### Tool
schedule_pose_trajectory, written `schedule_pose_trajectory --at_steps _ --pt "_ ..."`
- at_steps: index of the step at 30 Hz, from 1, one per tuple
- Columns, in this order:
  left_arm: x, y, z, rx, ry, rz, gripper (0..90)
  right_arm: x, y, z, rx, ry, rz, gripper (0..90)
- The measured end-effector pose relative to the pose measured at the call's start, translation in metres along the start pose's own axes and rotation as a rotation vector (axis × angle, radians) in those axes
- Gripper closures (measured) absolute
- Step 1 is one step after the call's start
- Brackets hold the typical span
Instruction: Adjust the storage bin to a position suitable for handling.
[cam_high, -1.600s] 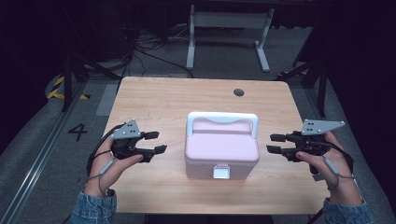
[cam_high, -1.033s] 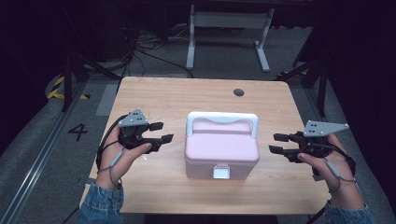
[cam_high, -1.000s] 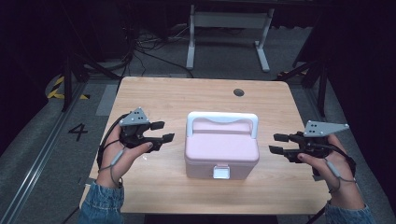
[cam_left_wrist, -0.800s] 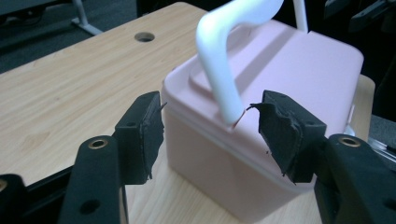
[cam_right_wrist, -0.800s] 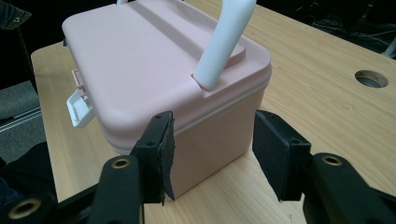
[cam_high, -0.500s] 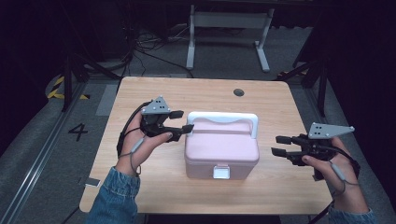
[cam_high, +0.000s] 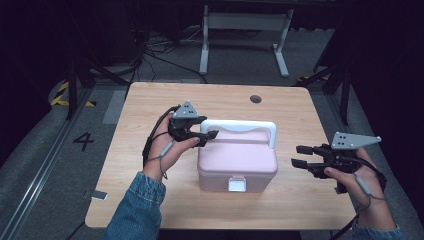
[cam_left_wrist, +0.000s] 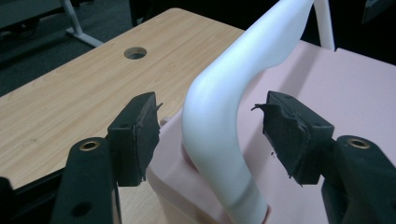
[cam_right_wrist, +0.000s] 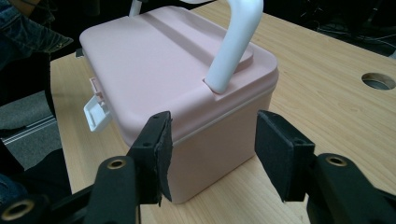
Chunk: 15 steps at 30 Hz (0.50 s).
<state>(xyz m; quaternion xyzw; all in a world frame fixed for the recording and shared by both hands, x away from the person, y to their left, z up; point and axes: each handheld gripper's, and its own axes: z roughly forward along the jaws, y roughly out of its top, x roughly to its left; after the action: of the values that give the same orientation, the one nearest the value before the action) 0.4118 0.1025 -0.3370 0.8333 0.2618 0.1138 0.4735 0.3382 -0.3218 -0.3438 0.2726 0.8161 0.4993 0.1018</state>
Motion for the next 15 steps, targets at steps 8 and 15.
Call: schedule_pose_trajectory --at_steps 8,15 --pt "-0.0017 0.0009 0.0076 0.025 0.068 0.044 46.5 0.0 -0.0004 0.0018 0.005 0.002 0.0 47.2" --pt "-0.0068 0.0052 0.0037 -0.023 0.083 0.052 60.1 -0.0008 -0.001 0.0021 0.014 -0.007 -0.001 47.4"
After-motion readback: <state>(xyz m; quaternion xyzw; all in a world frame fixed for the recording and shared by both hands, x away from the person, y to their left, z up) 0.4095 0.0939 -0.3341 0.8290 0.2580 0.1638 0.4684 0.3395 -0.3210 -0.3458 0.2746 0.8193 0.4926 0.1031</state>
